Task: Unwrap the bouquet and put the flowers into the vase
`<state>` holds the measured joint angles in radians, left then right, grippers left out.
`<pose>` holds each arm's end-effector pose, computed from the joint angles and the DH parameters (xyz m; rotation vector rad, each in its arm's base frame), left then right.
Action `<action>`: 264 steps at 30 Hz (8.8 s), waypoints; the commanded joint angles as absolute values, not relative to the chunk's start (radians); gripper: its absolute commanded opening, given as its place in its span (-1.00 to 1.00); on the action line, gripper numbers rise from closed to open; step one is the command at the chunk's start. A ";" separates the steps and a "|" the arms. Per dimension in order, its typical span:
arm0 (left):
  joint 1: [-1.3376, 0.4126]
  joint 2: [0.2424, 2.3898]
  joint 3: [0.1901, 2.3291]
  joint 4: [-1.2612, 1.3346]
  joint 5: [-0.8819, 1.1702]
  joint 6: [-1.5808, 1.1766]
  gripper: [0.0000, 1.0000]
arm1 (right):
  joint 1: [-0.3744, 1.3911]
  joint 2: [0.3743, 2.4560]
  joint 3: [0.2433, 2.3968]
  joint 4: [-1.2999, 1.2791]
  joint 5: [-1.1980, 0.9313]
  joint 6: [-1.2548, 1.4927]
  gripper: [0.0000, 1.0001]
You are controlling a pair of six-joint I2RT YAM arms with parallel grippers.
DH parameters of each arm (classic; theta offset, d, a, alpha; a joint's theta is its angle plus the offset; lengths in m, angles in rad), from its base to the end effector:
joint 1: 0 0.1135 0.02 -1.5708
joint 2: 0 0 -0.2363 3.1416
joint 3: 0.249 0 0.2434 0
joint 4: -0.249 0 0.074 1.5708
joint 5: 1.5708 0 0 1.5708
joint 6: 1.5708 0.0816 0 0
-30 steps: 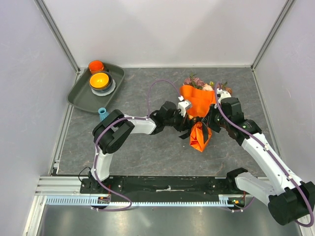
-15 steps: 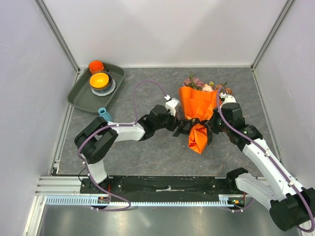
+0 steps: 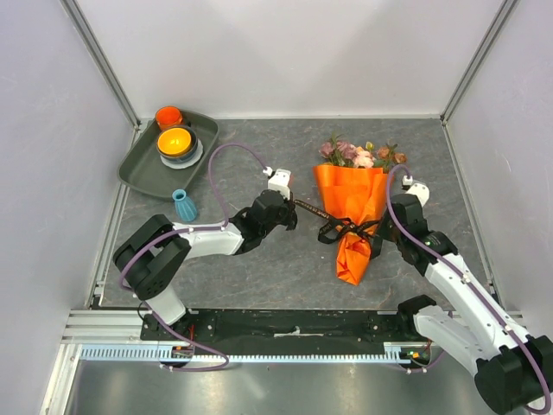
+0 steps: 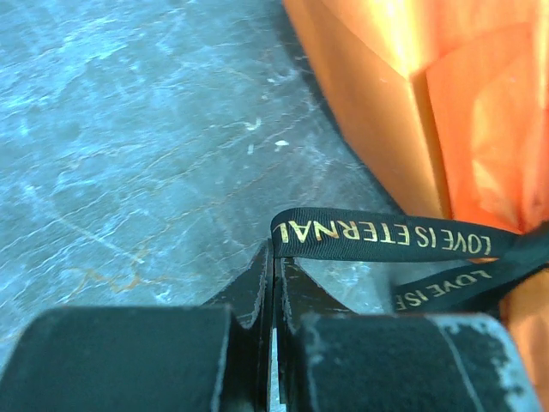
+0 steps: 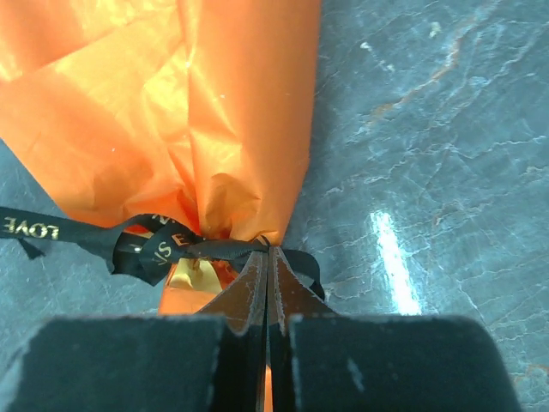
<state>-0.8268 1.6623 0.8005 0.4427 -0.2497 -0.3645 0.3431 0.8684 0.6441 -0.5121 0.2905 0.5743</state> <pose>0.2725 -0.2663 0.1465 0.3007 1.9916 -0.5227 0.2183 0.0531 0.1977 0.4079 2.2373 0.1477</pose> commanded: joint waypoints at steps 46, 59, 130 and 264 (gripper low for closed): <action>-0.782 1.002 0.408 0.127 -1.301 -0.916 -0.97 | 0.261 0.695 0.968 -0.632 0.836 0.603 -1.00; -0.782 0.945 0.384 0.153 -1.252 -0.879 -0.97 | 0.261 0.612 1.034 -0.632 0.893 0.557 -1.00; -0.943 1.985 1.129 0.443 0.548 -0.420 -0.49 | 0.382 0.735 0.558 -0.506 0.244 0.677 -0.41; -0.940 2.072 1.131 0.330 0.433 -0.514 -0.78 | 0.557 1.289 0.744 -0.279 0.256 0.345 -0.77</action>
<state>-0.9318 2.0521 1.1145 0.3611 0.4431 -0.5339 0.5549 1.3373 0.6926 -0.2859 0.2039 0.3363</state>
